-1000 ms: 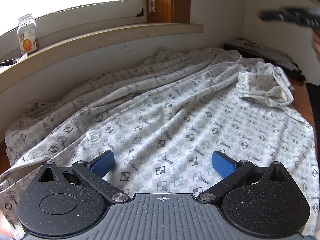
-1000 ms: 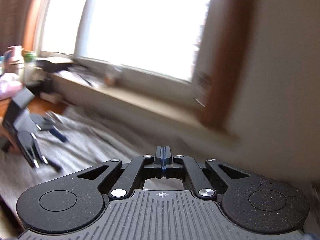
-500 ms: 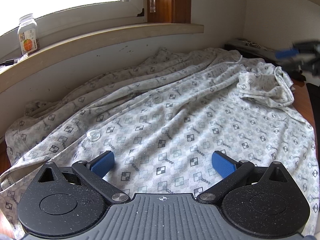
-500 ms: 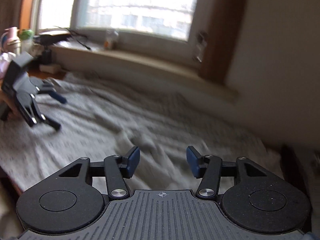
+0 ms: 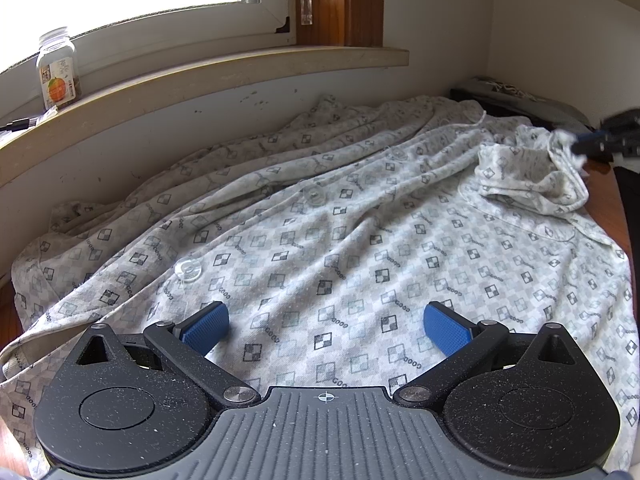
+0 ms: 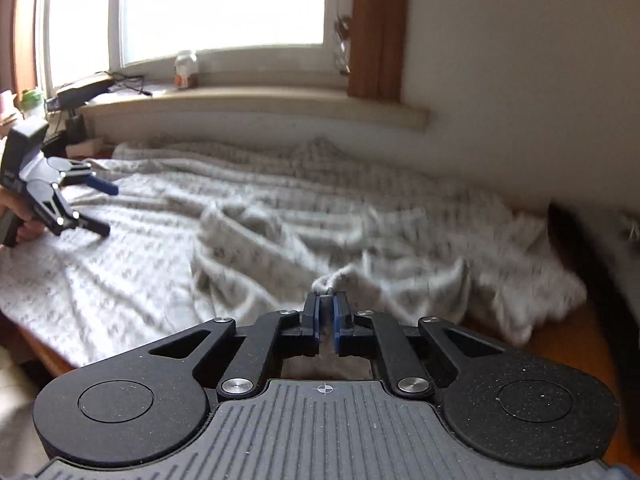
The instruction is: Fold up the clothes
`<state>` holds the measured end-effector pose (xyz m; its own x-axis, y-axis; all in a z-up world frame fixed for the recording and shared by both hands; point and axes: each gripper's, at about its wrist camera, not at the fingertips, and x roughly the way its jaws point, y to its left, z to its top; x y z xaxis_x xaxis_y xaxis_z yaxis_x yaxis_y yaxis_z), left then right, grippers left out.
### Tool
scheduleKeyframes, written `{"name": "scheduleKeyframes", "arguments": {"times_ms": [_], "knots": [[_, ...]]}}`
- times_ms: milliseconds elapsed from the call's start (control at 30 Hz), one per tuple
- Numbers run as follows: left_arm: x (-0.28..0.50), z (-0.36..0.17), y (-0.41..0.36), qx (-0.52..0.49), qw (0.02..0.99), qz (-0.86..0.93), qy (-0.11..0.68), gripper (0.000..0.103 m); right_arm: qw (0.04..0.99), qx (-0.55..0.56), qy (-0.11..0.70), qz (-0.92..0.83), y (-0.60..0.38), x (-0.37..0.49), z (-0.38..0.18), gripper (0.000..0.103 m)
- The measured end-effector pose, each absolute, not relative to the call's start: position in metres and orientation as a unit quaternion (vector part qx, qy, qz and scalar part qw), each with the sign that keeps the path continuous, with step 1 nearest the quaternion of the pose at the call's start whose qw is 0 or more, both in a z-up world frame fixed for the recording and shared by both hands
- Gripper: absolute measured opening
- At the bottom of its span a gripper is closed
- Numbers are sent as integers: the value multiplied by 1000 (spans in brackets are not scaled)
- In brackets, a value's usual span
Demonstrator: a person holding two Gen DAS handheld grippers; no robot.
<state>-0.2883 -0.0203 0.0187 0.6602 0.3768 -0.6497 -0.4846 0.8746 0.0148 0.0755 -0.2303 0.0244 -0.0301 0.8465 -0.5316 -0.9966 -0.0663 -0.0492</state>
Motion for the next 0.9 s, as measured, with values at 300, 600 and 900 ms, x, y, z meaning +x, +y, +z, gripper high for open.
{"name": "scheduleKeyframes", "arguments": {"times_ms": [300, 600, 900], "knots": [[-288, 19, -20, -80, 908, 237, 337, 103, 624, -197, 74, 752, -156, 11, 86, 7], [-289, 19, -20, -82, 908, 237, 336, 103, 541, -204, 24, 815, -82, -86, 97, 11], [-289, 18, -19, -82, 908, 237, 336, 103, 603, -213, 85, 764, -113, -28, 44, 52]]}}
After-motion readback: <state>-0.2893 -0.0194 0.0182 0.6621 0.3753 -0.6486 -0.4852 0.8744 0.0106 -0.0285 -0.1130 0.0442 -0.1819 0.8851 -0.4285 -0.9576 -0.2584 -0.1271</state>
